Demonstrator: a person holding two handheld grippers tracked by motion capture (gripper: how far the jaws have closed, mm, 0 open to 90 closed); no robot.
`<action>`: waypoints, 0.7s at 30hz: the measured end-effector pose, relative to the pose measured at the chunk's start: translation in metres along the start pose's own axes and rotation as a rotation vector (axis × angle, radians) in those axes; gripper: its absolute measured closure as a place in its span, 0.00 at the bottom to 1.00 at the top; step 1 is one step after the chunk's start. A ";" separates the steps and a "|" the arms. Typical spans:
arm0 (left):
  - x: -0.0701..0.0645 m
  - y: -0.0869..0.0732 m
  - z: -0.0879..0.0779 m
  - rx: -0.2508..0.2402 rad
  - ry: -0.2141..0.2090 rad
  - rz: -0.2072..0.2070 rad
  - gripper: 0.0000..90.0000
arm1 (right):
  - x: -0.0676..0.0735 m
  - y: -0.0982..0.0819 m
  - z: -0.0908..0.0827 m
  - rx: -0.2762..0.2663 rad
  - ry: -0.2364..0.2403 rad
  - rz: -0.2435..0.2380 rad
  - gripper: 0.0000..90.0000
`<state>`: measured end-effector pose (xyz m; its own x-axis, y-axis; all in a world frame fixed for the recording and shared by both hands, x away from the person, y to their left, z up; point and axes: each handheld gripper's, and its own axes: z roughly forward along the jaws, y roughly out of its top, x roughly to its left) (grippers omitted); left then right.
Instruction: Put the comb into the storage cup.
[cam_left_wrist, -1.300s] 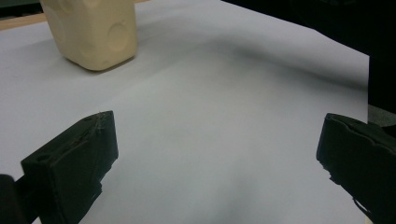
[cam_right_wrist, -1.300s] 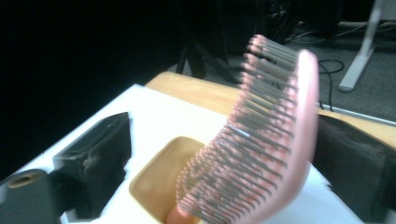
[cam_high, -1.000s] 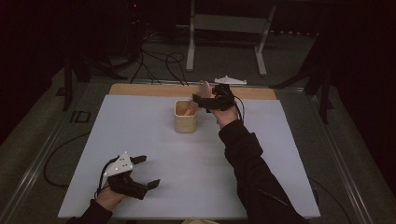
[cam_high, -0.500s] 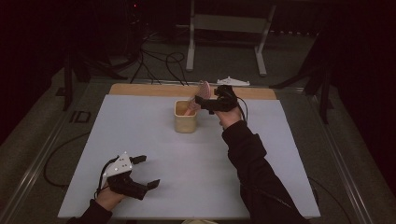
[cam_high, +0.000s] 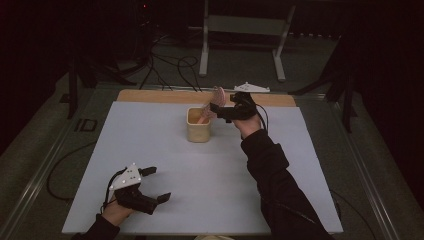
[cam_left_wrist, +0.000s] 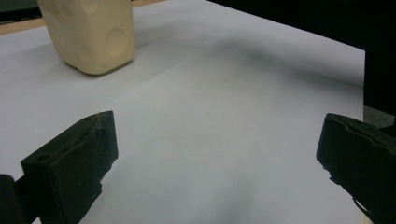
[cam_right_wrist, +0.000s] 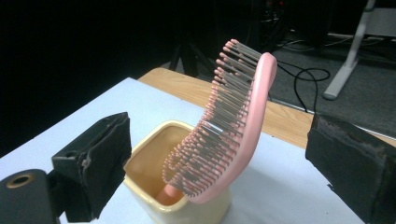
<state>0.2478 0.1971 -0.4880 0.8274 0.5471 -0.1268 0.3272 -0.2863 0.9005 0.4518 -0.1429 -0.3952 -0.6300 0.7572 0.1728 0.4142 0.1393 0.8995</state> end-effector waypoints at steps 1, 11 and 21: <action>0.000 0.000 0.000 -0.001 0.000 0.001 0.00 | 0.000 0.000 -0.001 0.001 -0.001 -0.004 0.08; 0.000 0.000 -0.001 -0.001 -0.002 0.003 0.00 | -0.004 -0.008 -0.009 0.004 0.018 -0.016 0.08; -0.001 0.000 -0.001 0.001 -0.004 0.005 0.00 | -0.010 -0.025 -0.018 0.016 0.034 -0.023 0.08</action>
<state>0.2471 0.1973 -0.4876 0.8310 0.5423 -0.1242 0.3235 -0.2894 0.9009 0.4355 -0.1654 -0.4117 -0.6610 0.7319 0.1657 0.4093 0.1666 0.8971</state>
